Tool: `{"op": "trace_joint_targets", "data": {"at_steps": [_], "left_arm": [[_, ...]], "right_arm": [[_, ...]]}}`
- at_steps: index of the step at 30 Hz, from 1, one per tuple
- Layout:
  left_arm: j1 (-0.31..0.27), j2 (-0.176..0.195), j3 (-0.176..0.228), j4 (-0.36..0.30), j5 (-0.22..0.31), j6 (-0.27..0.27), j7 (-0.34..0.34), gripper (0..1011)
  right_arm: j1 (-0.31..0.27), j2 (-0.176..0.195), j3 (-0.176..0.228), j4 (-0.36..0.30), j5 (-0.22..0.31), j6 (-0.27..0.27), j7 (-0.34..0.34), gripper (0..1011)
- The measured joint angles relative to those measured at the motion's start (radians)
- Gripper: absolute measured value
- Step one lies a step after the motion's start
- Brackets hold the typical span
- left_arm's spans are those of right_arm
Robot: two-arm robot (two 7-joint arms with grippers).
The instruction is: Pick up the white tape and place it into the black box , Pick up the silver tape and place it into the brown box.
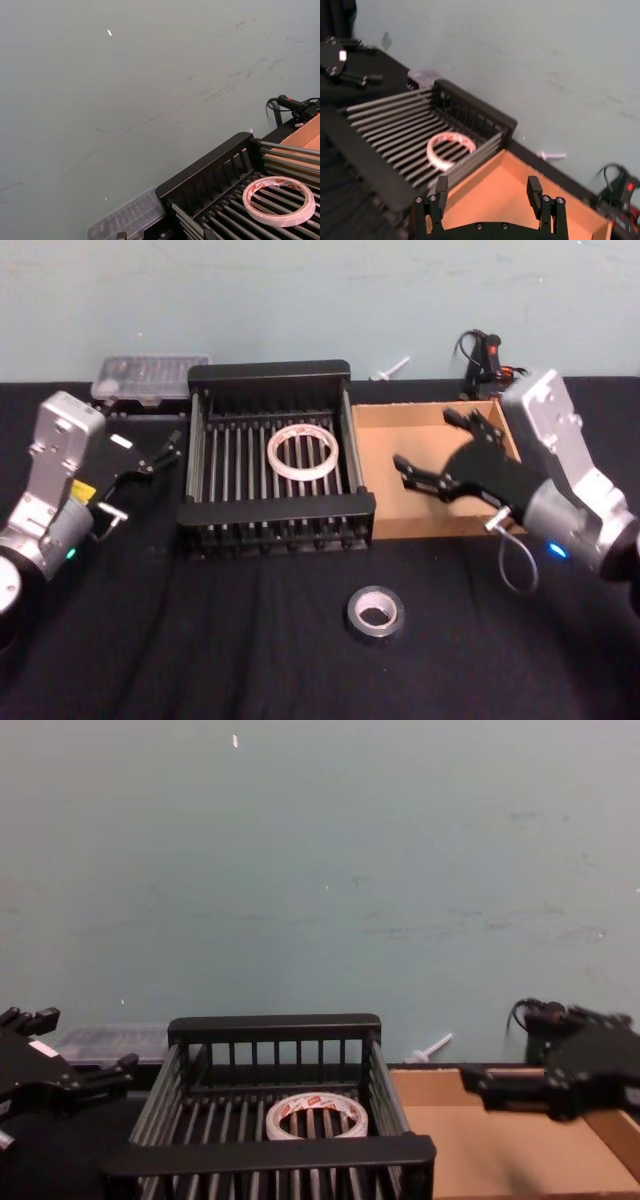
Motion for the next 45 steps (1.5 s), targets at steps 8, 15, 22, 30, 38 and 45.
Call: {"op": "trace_joint_targets", "data": {"at_steps": [8, 15, 22, 30, 38, 45], "left_arm": [[0.000, 0.000, 0.000, 0.000, 0.000, 0.000, 0.000, 1001], [0.000, 0.000, 0.000, 0.000, 0.000, 0.000, 0.000, 1001], [0.000, 0.000, 0.000, 0.000, 0.000, 0.000, 0.000, 1001], [0.000, 0.000, 0.000, 0.000, 0.000, 0.000, 0.000, 1001], [0.000, 0.000, 0.000, 0.000, 0.000, 0.000, 0.000, 1001], [0.000, 0.000, 0.000, 0.000, 0.000, 0.000, 0.000, 1002]], "right_arm": [[-0.093, 0.055, 0.012, -0.078, 0.032, 0.053, 0.015, 1002], [-0.132, 0.082, -0.002, -0.113, 0.050, 0.110, 0.027, 1002], [-0.131, 0.095, -0.036, -0.127, 0.057, 0.185, 0.042, 1002], [-0.094, 0.101, -0.089, -0.121, 0.054, 0.267, 0.063, 1002], [-0.064, 0.108, -0.129, -0.116, 0.045, 0.308, 0.082, 1002], [-0.044, 0.114, -0.161, -0.110, 0.033, 0.327, 0.096, 1002]]}}
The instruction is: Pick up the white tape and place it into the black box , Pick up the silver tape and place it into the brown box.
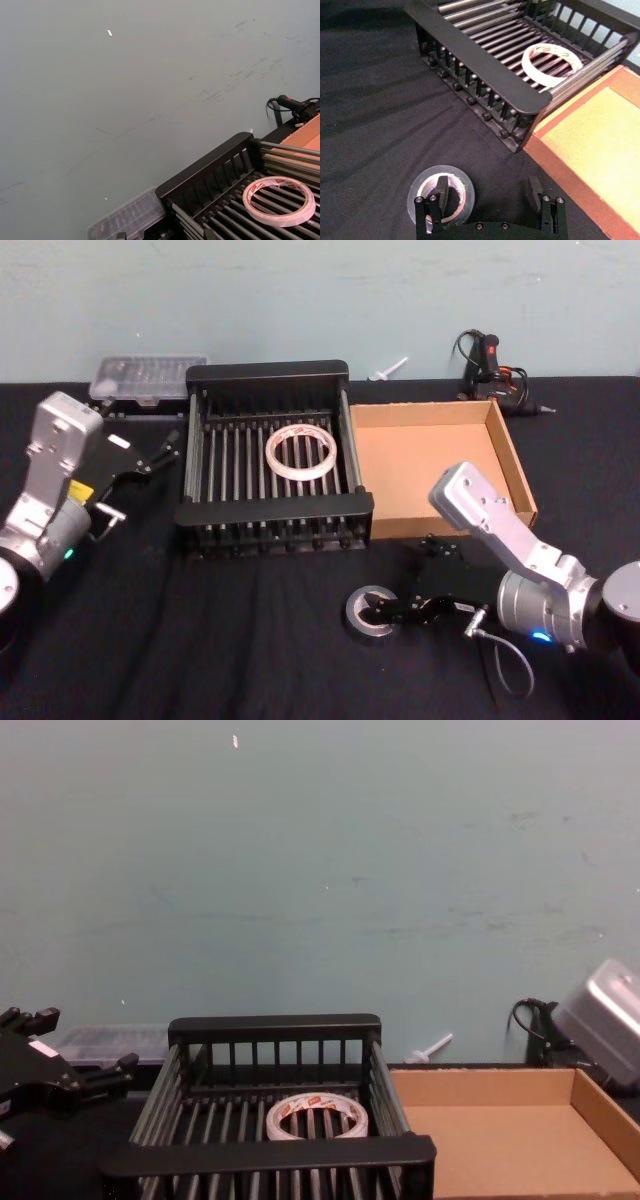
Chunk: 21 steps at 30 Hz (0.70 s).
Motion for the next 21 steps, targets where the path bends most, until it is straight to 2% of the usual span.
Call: {"op": "trace_joint_targets", "data": {"at_steps": [13, 21], "left_arm": [[0.000, 0.000, 0.000, 0.000, 0.000, 0.000, 0.000, 1002], [0.000, 0.000, 0.000, 0.000, 0.000, 0.000, 0.000, 1001]], "right_arm": [[0.020, 0.002, -0.032, 0.010, -0.020, 0.024, 0.007, 1002], [0.020, 0.001, -0.031, 0.010, -0.020, 0.023, 0.007, 1002]]}}
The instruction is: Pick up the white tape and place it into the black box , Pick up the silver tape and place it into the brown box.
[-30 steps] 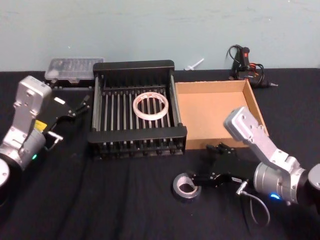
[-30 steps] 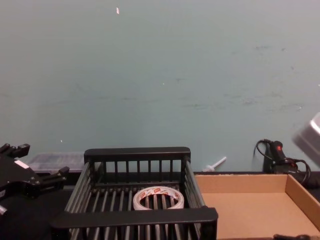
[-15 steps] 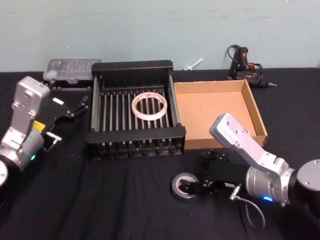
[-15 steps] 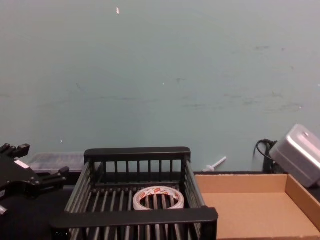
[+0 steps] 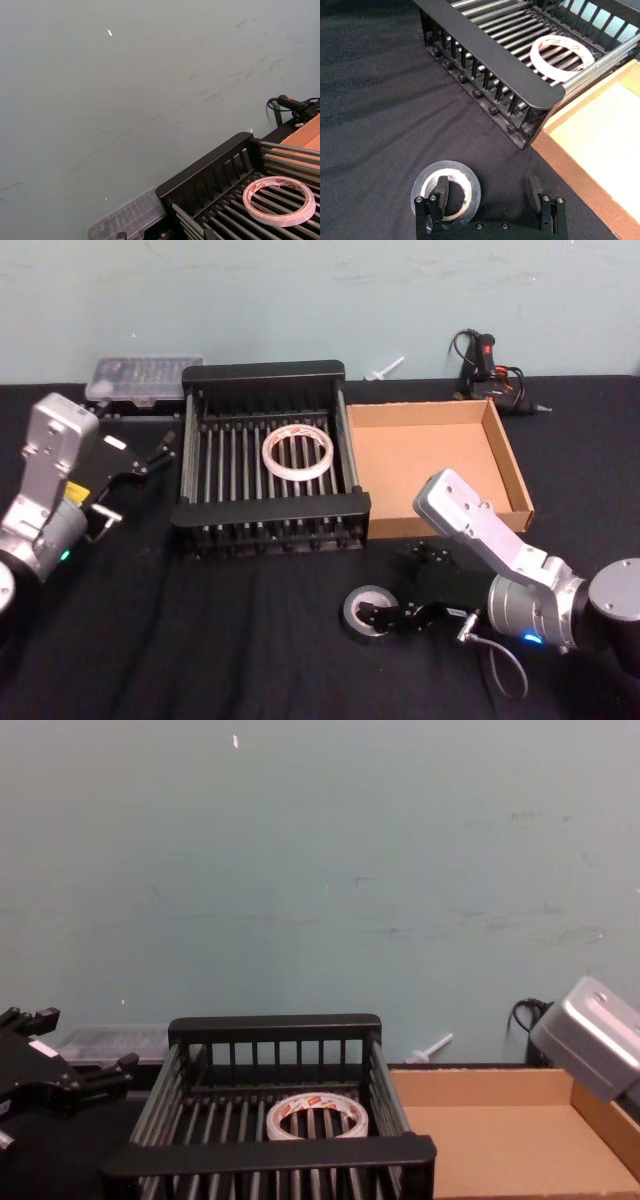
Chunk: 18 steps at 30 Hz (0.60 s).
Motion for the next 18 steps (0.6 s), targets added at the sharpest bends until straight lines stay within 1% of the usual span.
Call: {"op": "trace_joint_targets", "data": {"at_steps": [18], "left_arm": [[0.000, 0.000, 0.000, 0.000, 0.000, 0.000, 0.000, 1001]], "right_arm": [[-0.001, 0.000, 0.002, -0.001, 0.000, -0.002, -0.001, 1002]]}}
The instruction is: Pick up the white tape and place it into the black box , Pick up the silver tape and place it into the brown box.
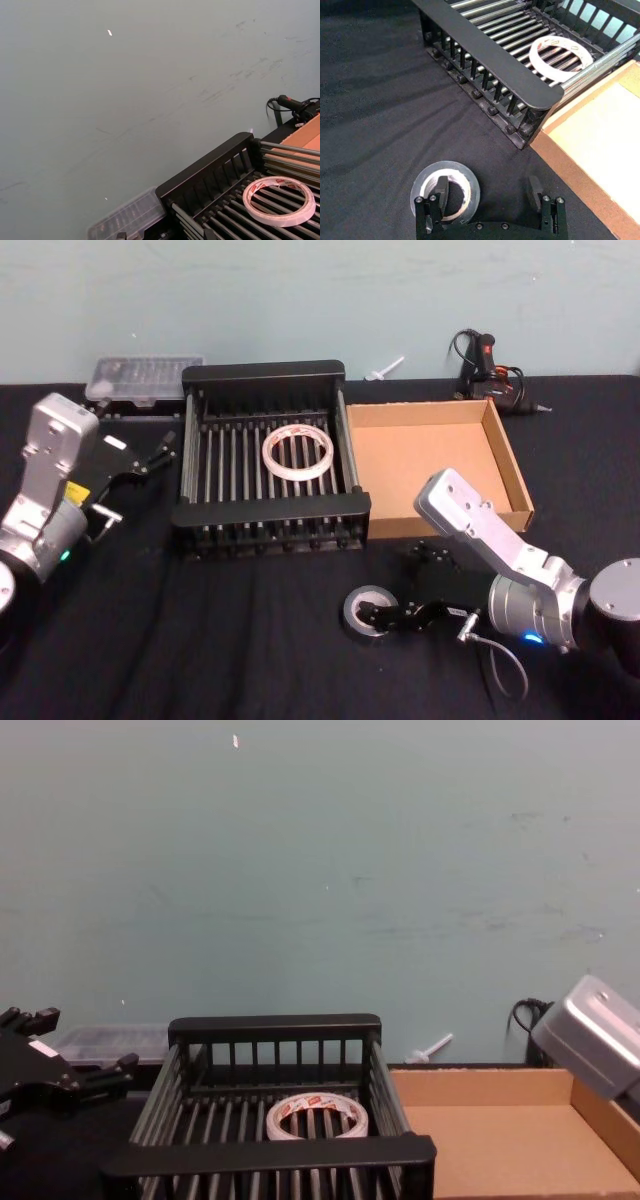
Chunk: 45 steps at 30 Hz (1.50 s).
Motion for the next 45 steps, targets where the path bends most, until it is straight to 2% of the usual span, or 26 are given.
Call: {"op": "trace_joint_targets", "data": {"at_steps": [16, 30, 45], "left_arm": [[0.000, 0.000, 0.000, 0.000, 0.000, 0.000, 0.000, 1001], [0.000, 0.000, 0.000, 0.000, 0.000, 0.000, 0.000, 1001], [0.000, 0.000, 0.000, 0.000, 0.000, 0.000, 0.000, 1001]], "right_arm": [[-0.003, -0.007, 0.011, 0.006, 0.029, -0.002, 0.001, 1002], [0.012, -0.001, -0.009, 0.012, 0.033, 0.031, 0.006, 1002], [0.015, 0.000, -0.014, 0.011, 0.034, 0.038, 0.005, 1002]]}}
